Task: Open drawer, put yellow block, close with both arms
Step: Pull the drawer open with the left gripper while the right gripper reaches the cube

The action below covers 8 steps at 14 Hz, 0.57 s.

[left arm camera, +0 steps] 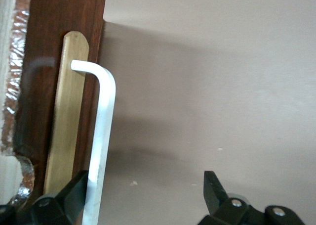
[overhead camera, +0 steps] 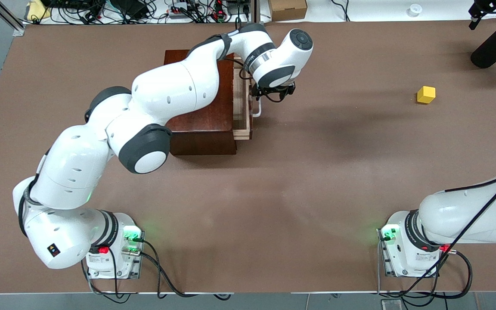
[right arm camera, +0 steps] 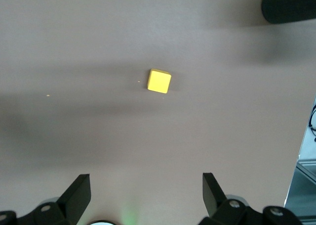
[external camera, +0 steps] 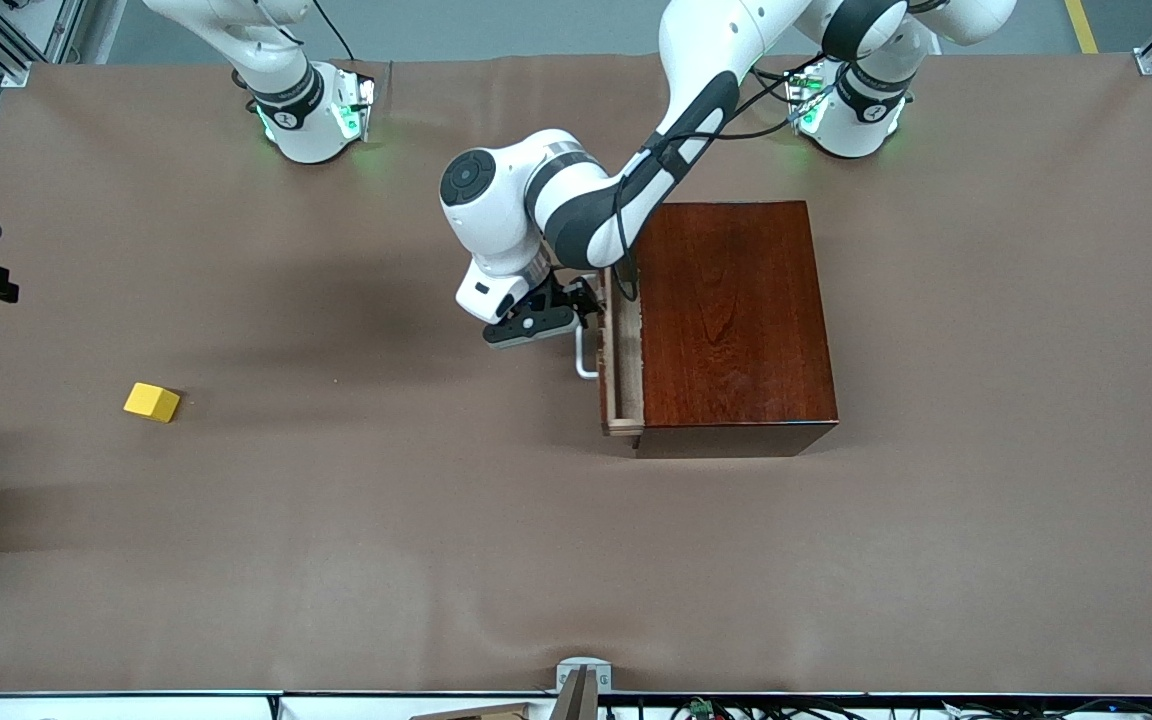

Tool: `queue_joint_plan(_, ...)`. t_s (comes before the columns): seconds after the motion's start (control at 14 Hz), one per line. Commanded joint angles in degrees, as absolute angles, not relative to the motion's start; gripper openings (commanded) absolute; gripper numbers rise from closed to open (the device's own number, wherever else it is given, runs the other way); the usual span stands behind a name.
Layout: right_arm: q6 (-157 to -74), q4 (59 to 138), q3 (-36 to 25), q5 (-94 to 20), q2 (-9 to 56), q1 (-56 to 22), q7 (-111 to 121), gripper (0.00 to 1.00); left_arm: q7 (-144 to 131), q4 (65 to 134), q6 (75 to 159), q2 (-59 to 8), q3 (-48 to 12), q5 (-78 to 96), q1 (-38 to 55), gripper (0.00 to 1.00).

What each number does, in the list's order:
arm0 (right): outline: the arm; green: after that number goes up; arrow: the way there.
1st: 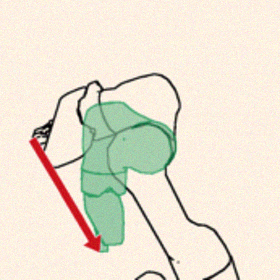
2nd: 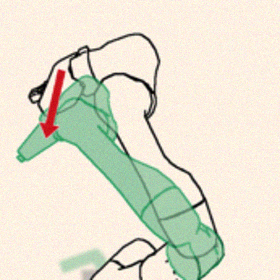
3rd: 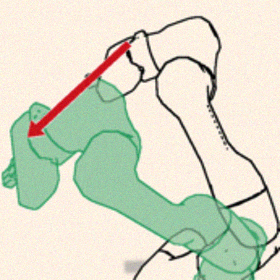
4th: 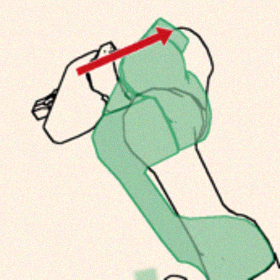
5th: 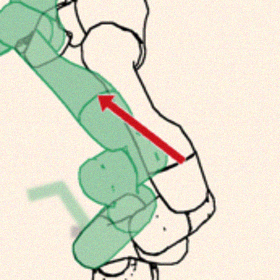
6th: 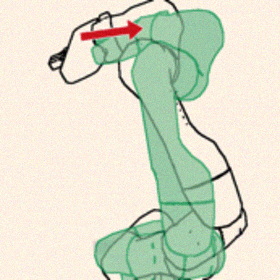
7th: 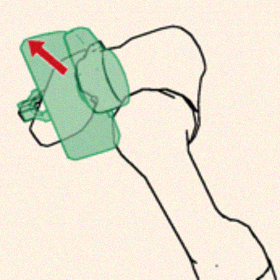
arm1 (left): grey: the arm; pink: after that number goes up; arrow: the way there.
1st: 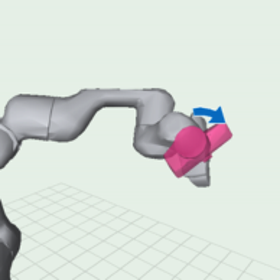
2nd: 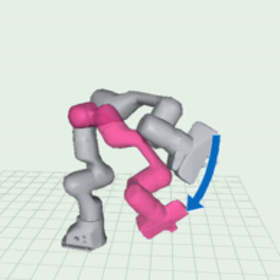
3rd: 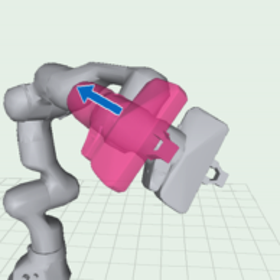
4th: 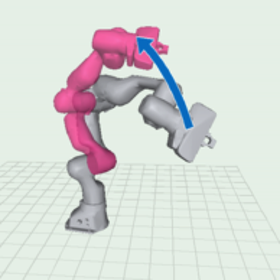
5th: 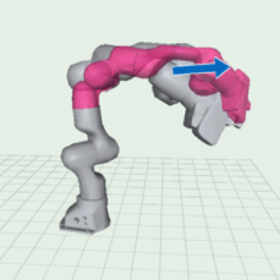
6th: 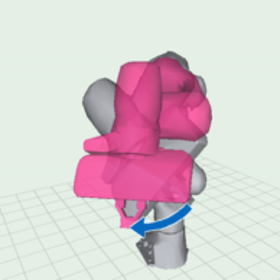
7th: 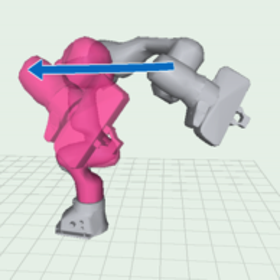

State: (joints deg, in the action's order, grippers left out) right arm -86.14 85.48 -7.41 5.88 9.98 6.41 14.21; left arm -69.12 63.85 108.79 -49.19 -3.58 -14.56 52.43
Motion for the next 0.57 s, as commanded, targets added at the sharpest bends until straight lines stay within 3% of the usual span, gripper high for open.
queue_joint_plan(0.0,-89.5,85.3,-6.8,6.5,13.2,8.2,14.8,1.00,-72.1,61.5,113.6,-50.7,-4.0,-12.0,52.8,1.00)
queue_joint_plan(0.5,-94.3,85.3,-6.8,5.9,19.7,9.8,13.5,1.00,-76.6,61.5,122.8,-50.8,-5.1,-10.5,53.0,1.00)
